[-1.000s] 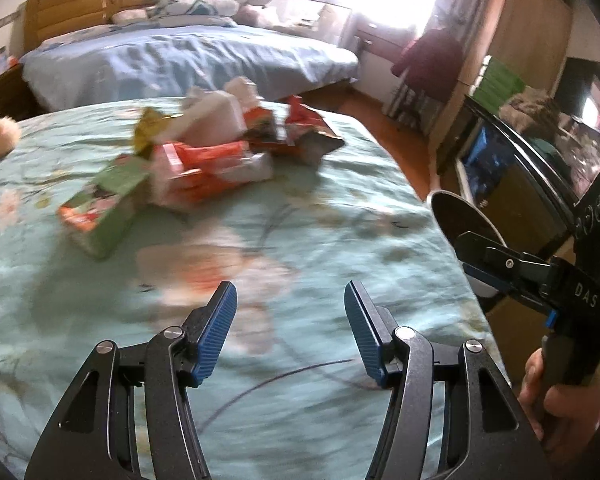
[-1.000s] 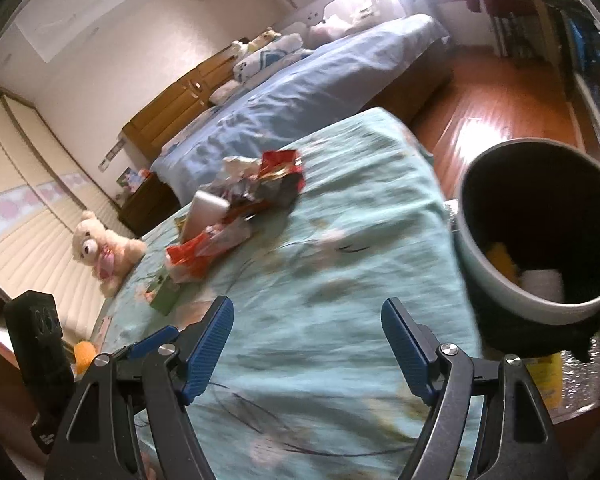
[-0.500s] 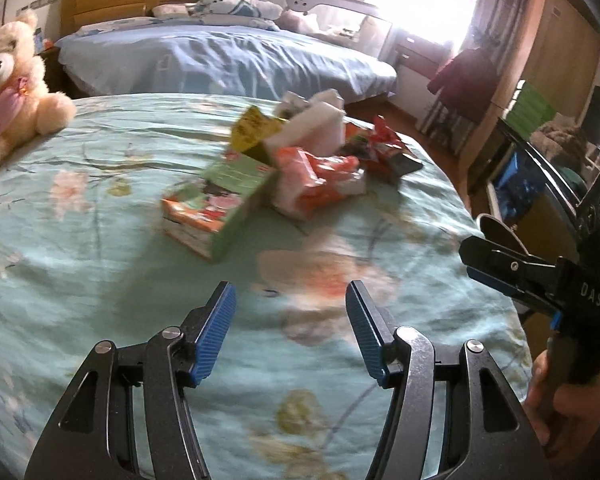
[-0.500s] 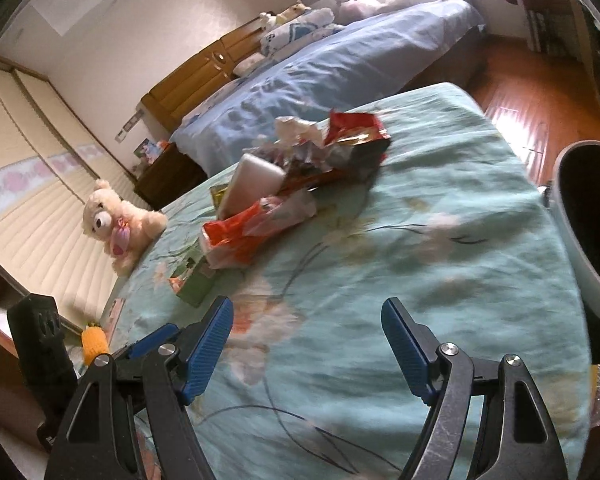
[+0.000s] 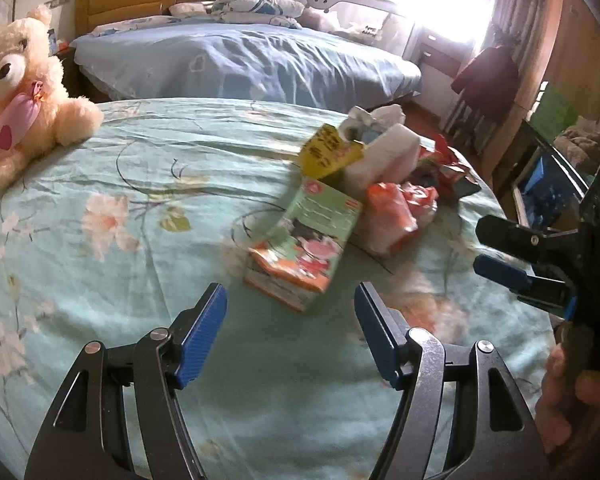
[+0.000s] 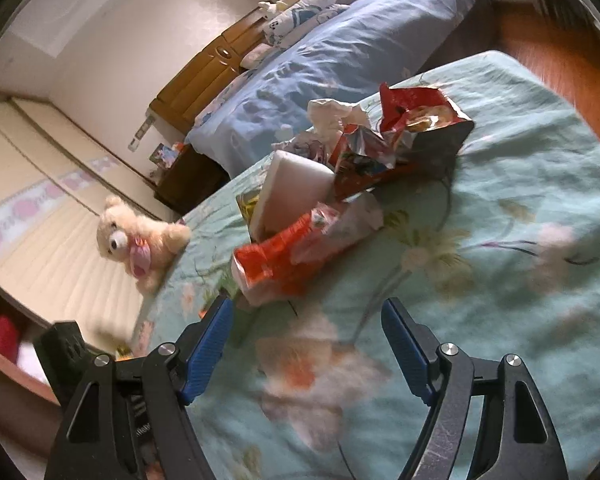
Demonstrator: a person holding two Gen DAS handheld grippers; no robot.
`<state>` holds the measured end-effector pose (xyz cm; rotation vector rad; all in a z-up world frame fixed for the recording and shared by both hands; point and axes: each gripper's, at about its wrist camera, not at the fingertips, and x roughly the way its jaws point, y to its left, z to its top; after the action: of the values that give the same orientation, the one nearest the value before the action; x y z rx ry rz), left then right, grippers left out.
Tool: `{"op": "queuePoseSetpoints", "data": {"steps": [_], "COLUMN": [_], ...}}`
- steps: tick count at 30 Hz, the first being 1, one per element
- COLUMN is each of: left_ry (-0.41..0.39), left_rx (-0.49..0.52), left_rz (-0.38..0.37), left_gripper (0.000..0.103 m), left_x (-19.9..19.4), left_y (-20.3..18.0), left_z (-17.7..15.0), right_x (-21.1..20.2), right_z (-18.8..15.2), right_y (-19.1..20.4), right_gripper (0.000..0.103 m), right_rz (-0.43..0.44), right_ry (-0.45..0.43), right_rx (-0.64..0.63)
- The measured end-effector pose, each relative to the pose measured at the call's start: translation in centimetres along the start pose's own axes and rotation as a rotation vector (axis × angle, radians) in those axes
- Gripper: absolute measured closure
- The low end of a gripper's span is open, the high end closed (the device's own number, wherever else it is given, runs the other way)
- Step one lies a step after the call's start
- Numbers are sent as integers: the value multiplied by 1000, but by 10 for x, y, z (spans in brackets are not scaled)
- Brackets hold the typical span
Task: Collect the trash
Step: 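Move both tools back to the table toward the green carton and wrappers, then grasp the green milk carton with the left tool while the right tool grasps the red wrapper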
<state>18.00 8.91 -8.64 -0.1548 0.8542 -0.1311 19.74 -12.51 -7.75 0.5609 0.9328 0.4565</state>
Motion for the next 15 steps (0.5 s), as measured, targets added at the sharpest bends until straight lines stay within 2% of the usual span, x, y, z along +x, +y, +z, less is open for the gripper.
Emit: {"op": "queuePoseSetpoints", "data": {"steps": [7, 9, 13, 14, 15], "left_ry": [10, 17, 27, 26, 33], "left_rx": [19, 45, 81, 85, 89], "left_rz": [-13, -9, 10, 13, 9], "left_gripper": [35, 35, 36, 44, 50], "left_x": [12, 15, 22, 23, 24], "left_y": [7, 3, -5, -5, -6], "left_z": [10, 10, 7, 6, 6], "right_x": [35, 44, 54, 54, 54], "right_z": [12, 14, 15, 15, 15], "right_y": [0, -2, -9, -10, -12], "right_gripper": [27, 31, 55, 74, 83], "right_rz": [37, 41, 51, 61, 70], "right_ry": [42, 57, 63, 65, 75], "right_rx": [59, 80, 124, 127, 139]}}
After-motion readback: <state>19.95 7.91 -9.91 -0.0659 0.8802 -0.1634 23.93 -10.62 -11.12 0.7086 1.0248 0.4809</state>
